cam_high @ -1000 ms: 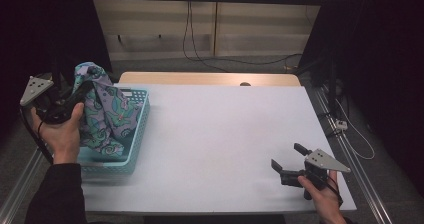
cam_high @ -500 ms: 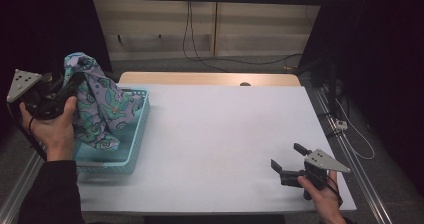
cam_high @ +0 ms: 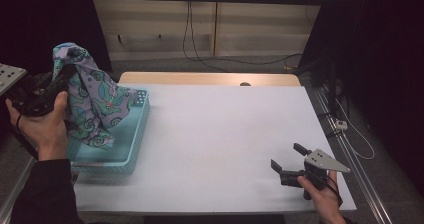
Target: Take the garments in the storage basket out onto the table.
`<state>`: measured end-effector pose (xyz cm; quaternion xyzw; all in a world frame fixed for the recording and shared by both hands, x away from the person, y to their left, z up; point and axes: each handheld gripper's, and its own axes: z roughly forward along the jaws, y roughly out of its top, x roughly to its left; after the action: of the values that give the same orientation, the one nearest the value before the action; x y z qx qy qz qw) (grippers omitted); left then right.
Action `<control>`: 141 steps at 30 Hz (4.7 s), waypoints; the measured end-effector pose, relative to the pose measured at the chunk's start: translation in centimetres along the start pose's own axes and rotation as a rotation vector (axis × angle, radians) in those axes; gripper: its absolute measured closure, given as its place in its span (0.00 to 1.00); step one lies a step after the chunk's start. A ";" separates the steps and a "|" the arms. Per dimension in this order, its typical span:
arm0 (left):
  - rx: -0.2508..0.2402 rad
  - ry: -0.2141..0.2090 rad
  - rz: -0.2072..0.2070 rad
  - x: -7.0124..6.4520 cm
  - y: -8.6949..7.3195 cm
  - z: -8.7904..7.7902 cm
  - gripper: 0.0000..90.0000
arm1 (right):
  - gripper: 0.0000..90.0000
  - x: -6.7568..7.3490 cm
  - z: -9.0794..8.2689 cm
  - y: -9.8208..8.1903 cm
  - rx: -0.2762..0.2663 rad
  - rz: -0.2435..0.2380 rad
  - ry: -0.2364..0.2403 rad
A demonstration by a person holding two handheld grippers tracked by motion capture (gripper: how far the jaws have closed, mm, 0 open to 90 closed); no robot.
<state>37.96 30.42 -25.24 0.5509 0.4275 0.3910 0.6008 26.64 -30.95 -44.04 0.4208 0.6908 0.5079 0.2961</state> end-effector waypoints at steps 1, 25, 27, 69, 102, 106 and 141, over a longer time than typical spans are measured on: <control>-0.003 -0.005 0.008 -0.2 0.2 -0.1 0.89 | 0.01 0.0 0.0 0.0 -0.001 -0.004 -0.003; -0.033 -0.143 0.036 -6.0 2.4 -1.1 0.89 | 0.01 0.0 0.0 0.0 0.000 0.001 0.007; -0.030 -0.156 0.039 -6.4 2.4 -0.9 0.89 | 0.01 0.0 0.0 0.0 0.000 0.001 0.006; 0.013 -0.408 -0.025 -13.6 1.0 5.4 0.89 | 0.01 0.1 -0.1 0.0 -0.002 -0.004 0.014; 0.168 -0.543 -0.041 -20.0 -2.4 11.1 0.89 | 0.01 0.2 -0.1 0.0 -0.003 -0.011 0.023; 0.198 -0.556 -0.037 -21.1 -3.3 12.0 0.89 | 0.01 0.3 -0.1 0.0 -0.005 -0.013 0.025; 0.559 -0.615 0.048 -25.8 -13.5 16.4 0.89 | 0.01 0.2 -0.2 0.0 -0.004 -0.020 0.033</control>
<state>44.97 -0.42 -36.11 0.7937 0.3048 0.0907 0.5186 26.37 -30.85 -44.01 0.4048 0.6987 0.5134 0.2904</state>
